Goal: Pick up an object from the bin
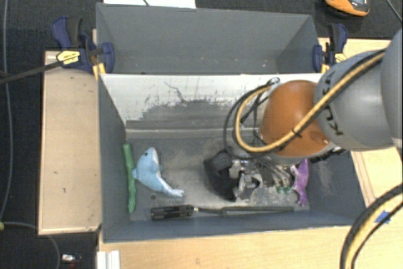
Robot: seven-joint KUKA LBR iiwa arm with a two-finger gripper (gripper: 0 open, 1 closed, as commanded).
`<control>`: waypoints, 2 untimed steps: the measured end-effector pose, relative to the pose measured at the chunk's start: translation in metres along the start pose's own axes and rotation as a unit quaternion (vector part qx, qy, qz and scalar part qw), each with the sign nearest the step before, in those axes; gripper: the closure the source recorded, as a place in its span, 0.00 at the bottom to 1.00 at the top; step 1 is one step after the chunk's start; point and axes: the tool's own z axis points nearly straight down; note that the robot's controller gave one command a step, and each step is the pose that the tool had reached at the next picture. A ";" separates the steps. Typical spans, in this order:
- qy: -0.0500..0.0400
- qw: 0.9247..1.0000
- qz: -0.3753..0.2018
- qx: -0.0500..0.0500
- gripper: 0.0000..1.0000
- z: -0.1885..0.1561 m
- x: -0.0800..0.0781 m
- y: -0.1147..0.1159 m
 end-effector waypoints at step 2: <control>-0.001 1.000 0.000 0.000 1.00 -0.081 -0.001 0.000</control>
Offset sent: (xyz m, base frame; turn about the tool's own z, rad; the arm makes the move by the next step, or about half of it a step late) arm 0.0006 0.0005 0.0991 -0.0007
